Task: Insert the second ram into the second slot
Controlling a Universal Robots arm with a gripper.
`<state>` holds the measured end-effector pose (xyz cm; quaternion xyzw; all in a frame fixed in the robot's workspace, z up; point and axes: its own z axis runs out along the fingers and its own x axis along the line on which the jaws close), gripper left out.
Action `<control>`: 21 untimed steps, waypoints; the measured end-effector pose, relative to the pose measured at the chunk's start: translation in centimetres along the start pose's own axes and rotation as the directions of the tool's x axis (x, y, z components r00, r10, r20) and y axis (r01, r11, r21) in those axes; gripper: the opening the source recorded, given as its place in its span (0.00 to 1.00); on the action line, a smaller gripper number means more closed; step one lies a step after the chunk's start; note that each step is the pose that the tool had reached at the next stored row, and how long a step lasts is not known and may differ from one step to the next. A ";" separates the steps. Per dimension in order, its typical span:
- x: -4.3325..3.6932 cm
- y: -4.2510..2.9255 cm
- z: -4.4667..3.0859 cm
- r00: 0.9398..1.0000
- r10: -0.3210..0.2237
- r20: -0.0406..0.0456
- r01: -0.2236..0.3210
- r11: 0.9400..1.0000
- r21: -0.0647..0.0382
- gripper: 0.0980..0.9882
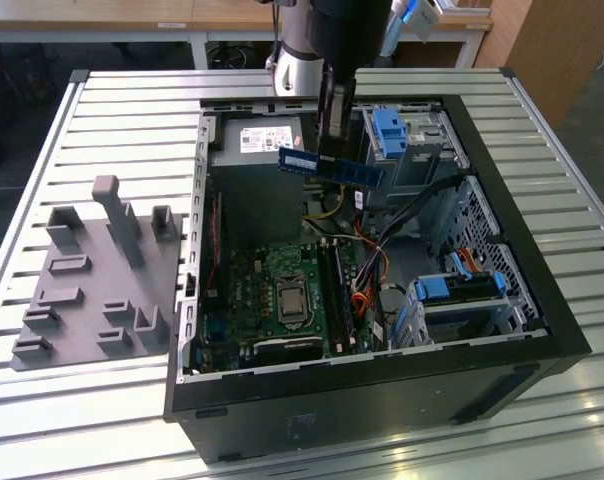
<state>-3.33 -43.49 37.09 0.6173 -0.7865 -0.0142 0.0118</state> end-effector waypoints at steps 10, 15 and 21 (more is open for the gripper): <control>0.00 0.00 0.03 0.997 0.077 -0.001 -0.077 0.997 0.001 0.04; 0.00 0.00 0.05 0.994 0.112 -0.003 -0.112 0.994 0.002 0.04; 0.00 0.00 0.07 0.988 0.155 -0.004 -0.155 0.988 0.003 0.04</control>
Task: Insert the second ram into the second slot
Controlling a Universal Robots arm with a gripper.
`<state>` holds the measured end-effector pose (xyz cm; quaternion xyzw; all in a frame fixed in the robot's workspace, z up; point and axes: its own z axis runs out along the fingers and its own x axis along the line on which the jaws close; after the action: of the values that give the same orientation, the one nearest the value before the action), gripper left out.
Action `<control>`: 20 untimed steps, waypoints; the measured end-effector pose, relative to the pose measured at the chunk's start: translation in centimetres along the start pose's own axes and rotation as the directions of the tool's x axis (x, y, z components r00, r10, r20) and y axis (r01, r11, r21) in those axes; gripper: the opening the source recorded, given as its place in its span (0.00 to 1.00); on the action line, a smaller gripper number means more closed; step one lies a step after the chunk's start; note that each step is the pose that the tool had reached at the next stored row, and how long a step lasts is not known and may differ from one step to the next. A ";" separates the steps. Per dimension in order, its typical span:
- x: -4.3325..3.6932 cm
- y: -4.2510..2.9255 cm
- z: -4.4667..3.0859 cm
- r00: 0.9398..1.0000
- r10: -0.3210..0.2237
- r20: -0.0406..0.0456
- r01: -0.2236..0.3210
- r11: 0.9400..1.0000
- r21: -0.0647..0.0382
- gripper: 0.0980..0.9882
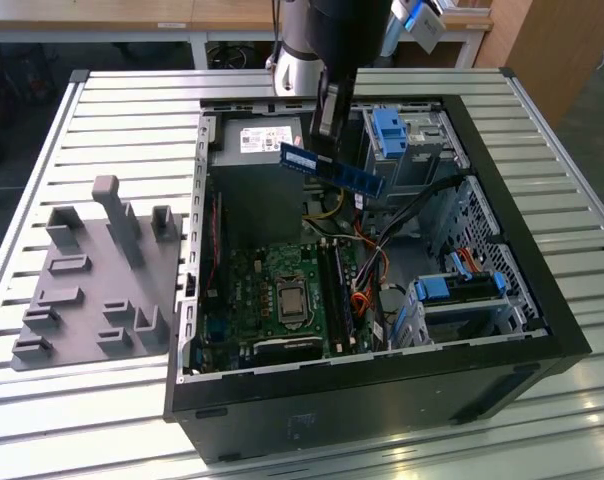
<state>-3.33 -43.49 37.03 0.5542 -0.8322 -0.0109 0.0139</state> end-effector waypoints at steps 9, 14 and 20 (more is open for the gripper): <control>0.00 0.00 0.01 0.998 0.065 -0.003 -0.065 0.998 0.002 0.04; 0.00 0.00 0.02 0.995 0.099 -0.005 -0.099 0.995 0.003 0.04; 0.00 0.00 0.03 0.990 0.140 -0.006 -0.140 0.990 0.003 0.04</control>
<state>-3.33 -43.49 36.99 0.4945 -0.8690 -0.0072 0.0162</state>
